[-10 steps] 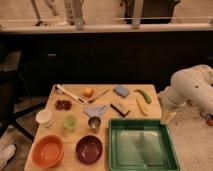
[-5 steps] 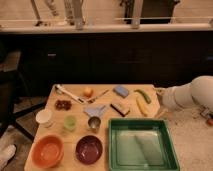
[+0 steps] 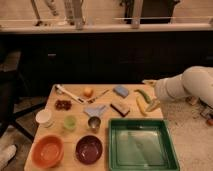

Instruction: Place grapes in metal cup

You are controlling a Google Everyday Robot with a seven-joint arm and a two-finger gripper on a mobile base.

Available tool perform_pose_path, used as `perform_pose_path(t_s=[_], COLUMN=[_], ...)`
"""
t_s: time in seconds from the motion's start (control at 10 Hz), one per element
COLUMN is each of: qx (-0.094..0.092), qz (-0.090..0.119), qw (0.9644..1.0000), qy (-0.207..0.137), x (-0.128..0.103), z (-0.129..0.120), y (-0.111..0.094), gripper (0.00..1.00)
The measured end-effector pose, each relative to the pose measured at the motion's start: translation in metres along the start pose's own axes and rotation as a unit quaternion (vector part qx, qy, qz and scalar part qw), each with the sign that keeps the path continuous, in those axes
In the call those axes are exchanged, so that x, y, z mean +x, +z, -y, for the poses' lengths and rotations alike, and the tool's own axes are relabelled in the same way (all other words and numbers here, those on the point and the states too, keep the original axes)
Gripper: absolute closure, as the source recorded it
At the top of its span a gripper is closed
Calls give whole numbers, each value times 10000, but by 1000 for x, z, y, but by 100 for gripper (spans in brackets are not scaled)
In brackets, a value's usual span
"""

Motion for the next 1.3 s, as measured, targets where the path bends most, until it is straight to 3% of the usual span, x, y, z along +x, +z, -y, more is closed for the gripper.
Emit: perform_pose_path(t_s=[0.3, 0.6, 0.9, 1.1, 1.3], qx=[-106, -255, -185, -208, -235], qz=[409, 660, 772, 913, 996], qw=[9990, 9972, 9967, 9937, 9923], qy=[-125, -247, 162, 610, 697], x=[-15, -40, -52, -57, -62], z=[25, 41, 49, 53, 54], y=[18, 40, 48, 53, 56], gripper=[20, 20, 20, 20, 20])
